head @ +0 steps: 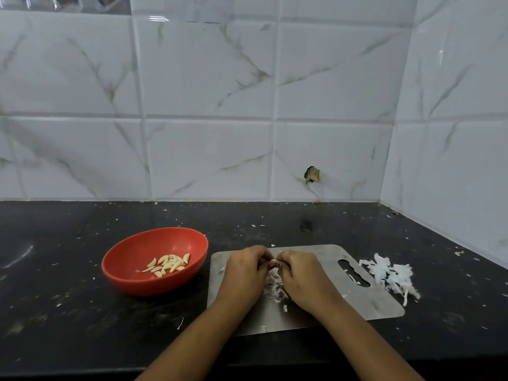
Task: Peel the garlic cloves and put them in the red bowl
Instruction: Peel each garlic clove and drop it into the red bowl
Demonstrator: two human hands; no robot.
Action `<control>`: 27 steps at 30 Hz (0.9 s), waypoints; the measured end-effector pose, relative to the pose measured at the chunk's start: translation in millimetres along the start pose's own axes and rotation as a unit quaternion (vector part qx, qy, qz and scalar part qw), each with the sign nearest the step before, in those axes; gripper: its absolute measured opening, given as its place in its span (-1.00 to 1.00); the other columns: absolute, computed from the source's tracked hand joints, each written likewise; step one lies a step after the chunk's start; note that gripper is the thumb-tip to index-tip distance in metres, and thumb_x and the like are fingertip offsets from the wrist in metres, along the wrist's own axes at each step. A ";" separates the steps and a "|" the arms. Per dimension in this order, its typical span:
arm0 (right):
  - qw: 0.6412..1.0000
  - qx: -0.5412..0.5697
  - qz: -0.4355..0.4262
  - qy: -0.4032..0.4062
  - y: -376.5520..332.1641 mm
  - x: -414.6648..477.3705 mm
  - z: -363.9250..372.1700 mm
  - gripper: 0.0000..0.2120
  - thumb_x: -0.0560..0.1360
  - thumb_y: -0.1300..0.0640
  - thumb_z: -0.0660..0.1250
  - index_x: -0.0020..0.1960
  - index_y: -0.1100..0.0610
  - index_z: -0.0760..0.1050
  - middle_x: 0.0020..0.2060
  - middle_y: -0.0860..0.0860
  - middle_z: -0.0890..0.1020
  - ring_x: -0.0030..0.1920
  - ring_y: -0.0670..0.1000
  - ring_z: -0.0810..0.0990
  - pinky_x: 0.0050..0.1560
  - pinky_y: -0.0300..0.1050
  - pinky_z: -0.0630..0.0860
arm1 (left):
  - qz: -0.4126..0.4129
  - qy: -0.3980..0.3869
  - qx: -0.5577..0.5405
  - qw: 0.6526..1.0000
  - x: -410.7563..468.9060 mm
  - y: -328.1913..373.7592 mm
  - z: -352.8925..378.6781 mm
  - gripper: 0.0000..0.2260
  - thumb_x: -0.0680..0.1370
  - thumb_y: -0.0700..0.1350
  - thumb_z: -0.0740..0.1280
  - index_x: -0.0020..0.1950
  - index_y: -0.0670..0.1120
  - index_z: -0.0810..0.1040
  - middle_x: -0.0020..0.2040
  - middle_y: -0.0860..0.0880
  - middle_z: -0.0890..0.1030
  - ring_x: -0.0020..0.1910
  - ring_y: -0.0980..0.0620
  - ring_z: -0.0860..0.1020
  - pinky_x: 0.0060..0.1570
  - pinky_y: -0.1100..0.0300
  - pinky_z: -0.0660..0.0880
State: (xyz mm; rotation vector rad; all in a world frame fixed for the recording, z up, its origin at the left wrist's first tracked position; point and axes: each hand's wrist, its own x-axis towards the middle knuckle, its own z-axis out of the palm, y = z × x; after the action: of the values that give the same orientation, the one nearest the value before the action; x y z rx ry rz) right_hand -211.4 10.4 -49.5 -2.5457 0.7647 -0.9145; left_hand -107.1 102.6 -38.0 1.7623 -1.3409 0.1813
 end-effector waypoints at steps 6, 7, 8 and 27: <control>0.996 -0.087 -0.018 -0.019 -7.0 -1.3 -2.0 -0.78 0.60 0.14 0.14 -0.22 0.10 0.38 -0.31 -0.03 0.45 -0.28 -0.02 0.43 -0.33 -0.20 0.25 | 0.003 0.009 0.027 1.000 -2.0 0.2 3.2 -0.88 0.56 -0.16 0.32 -0.10 -0.10 0.66 -0.23 0.01 0.65 -0.36 0.27 0.45 -0.20 0.45 0.37; 0.995 -0.095 -0.021 -0.021 -8.1 -1.7 -2.1 -0.77 0.60 0.14 0.14 -0.23 0.09 0.35 -0.32 -0.04 0.43 -0.28 -0.02 0.41 -0.33 -0.21 0.22 | 0.002 0.004 0.021 1.000 -1.5 -0.3 3.7 -0.88 0.55 -0.17 0.33 -0.12 -0.11 0.65 -0.25 0.01 0.65 -0.36 0.27 0.45 -0.22 0.41 0.37; 0.995 -0.100 -0.022 -0.022 -8.8 -2.0 -2.2 -0.74 0.60 0.14 0.14 -0.26 0.08 0.31 -0.34 -0.05 0.40 -0.29 -0.03 0.39 -0.33 -0.21 0.20 | -0.001 -0.005 0.019 1.000 -0.9 -0.7 3.5 -0.88 0.55 -0.18 0.32 -0.12 -0.11 0.64 -0.25 0.01 0.65 -0.35 0.26 0.46 -0.22 0.40 0.37; 0.993 0.111 0.009 -0.036 5.5 0.3 -13.7 -0.82 0.50 0.25 0.31 -0.14 0.10 0.68 -0.44 -0.03 0.58 -0.47 -0.08 0.46 -0.44 -0.21 0.38 | -0.164 -0.090 -0.375 0.908 5.4 -9.8 0.5 -0.87 0.54 -0.35 0.32 -0.14 -0.20 0.61 -0.34 -0.03 0.64 -0.36 0.14 0.56 -0.31 0.32 0.50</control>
State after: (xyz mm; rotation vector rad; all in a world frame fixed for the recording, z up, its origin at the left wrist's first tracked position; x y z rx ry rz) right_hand -222.3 4.2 -41.8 -2.3602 0.6266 -0.8454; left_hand -96.9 98.7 -40.5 1.3139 -1.0110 -0.6249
